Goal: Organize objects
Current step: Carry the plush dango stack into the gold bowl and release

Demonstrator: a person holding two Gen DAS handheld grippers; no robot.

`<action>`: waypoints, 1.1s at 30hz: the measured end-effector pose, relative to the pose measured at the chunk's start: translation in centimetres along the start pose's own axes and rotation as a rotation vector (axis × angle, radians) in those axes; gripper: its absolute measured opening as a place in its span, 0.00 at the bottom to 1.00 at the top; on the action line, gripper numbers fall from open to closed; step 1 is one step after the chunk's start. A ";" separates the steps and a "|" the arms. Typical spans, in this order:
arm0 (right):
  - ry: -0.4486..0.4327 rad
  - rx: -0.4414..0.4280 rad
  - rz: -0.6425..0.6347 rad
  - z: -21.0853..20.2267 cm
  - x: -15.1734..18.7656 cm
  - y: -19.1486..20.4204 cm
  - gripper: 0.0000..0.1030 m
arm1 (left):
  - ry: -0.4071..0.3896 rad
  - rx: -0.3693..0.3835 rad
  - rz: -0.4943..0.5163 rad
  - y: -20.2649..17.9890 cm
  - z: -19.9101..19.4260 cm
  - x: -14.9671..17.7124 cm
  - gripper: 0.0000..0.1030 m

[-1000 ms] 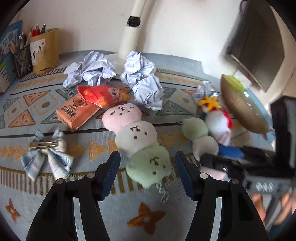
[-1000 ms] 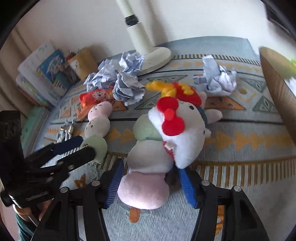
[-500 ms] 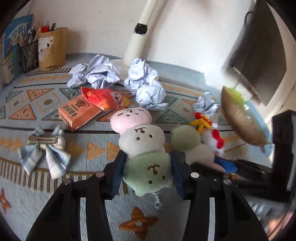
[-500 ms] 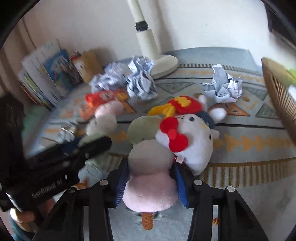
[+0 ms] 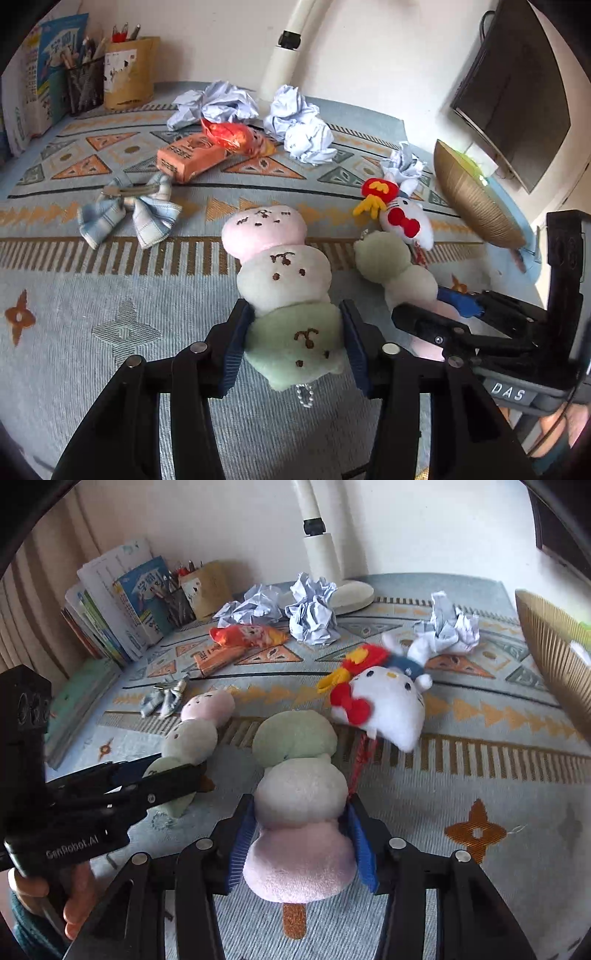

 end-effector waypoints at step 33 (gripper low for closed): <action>-0.424 0.400 0.405 -21.1 -1.7 -21.1 0.47 | -0.204 0.377 0.295 -28.4 1.7 -8.2 0.42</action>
Point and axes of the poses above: each gripper's, at about its wrist camera, not at the fingertips, and z roughly the way its jaws point, y to its left, x to its underside, the point moved 2 cm from there along z, roughly the way its jaws point, and after that the axes turned 11 degrees about -z, right-handed, at the moved point
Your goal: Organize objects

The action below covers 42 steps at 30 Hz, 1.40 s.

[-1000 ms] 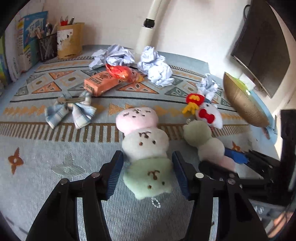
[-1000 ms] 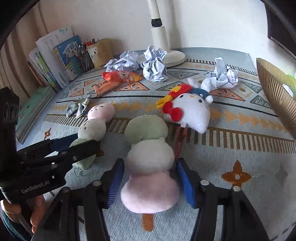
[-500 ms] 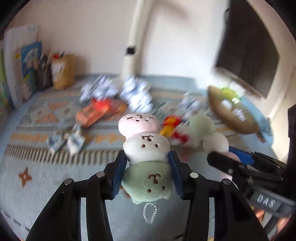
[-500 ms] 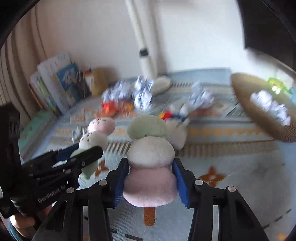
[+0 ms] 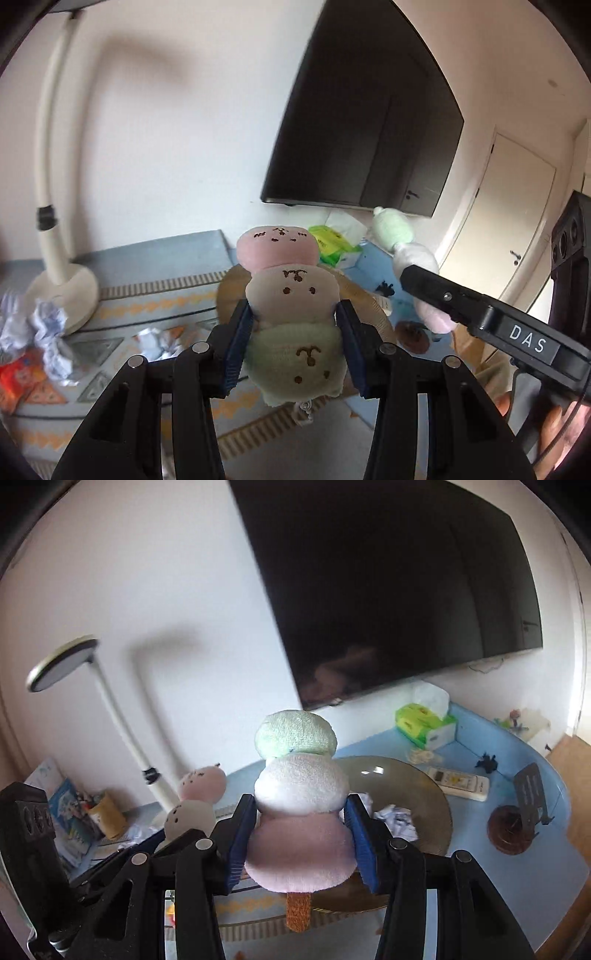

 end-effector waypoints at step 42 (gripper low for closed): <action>0.202 -0.138 -0.289 8.7 14.2 18.6 0.91 | -0.121 -0.426 -0.341 23.5 -15.7 12.4 0.99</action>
Point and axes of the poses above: each gripper's, at about its wrist camera, not at the fingertips, and z roughly the way its jaws point, y to its left, x to its underside, the point moved 2 cm from there along z, roughly the way its jaws point, and after that the axes turned 11 degrees about -z, right-handed, at the moved point
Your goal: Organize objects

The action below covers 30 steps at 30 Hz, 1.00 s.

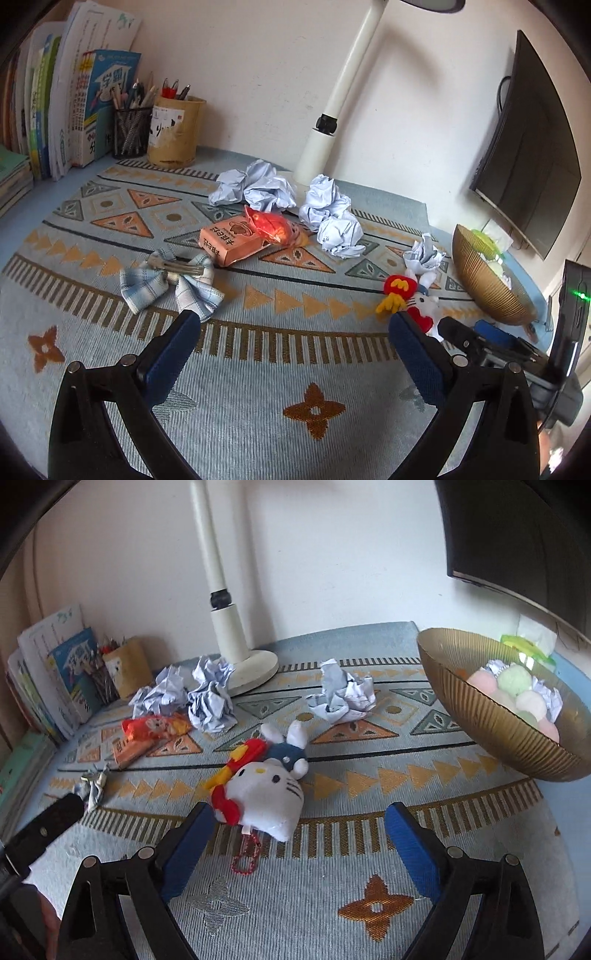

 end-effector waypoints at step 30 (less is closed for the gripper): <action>0.049 -0.007 0.013 0.9 0.3 -0.2 0.91 | 0.029 0.012 -0.010 0.0 0.4 0.2 0.99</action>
Point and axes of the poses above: each gripper's, at about its wrist camera, not at the fingertips, and z roughly the way its jaws point, y to its left, x to its underside, the point moved 2 cm from there along z, roughly the way its jaws point, and after that the axes turned 11 degrees about -z, right-handed, at the moved point
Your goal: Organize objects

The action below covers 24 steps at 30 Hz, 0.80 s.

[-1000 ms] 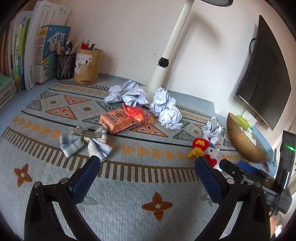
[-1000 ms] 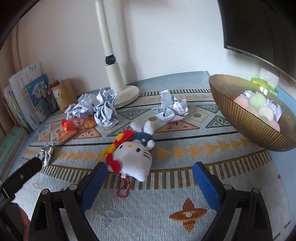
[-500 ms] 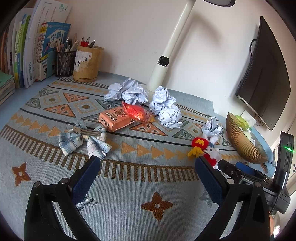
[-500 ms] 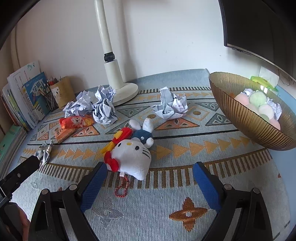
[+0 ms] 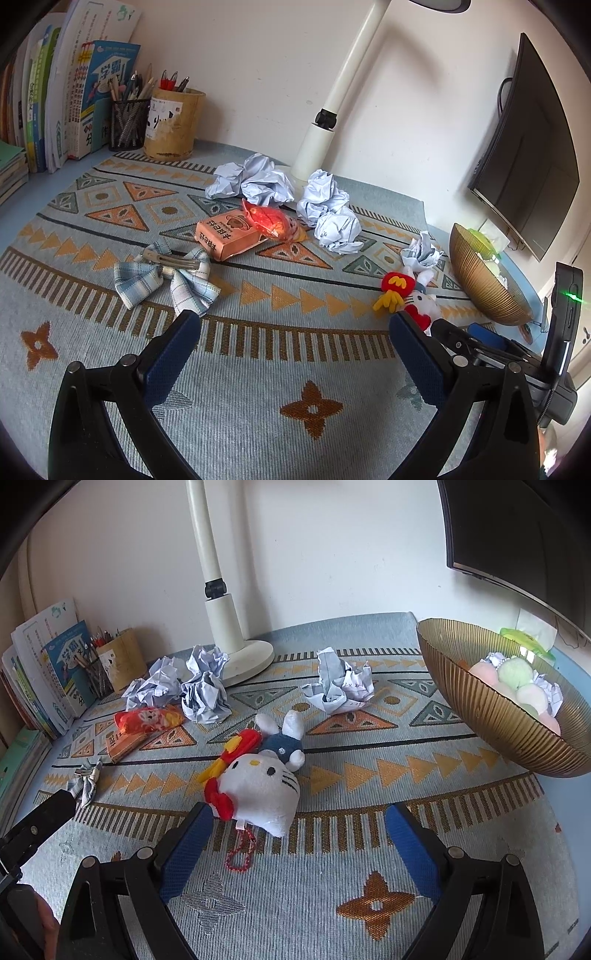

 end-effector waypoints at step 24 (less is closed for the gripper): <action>0.052 -0.091 0.049 0.6 -0.4 -0.1 0.92 | 0.113 -0.141 -0.064 6.5 -0.1 -4.3 0.99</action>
Point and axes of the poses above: each gripper's, at about its wrist camera, not at the fingertips, and z roughly the way its jaws point, y to its left, x to its underside, the point moved 2 cm from there along z, roughly the way its jaws point, and after that the axes turned 11 degrees about -z, right-handed, at the moved point
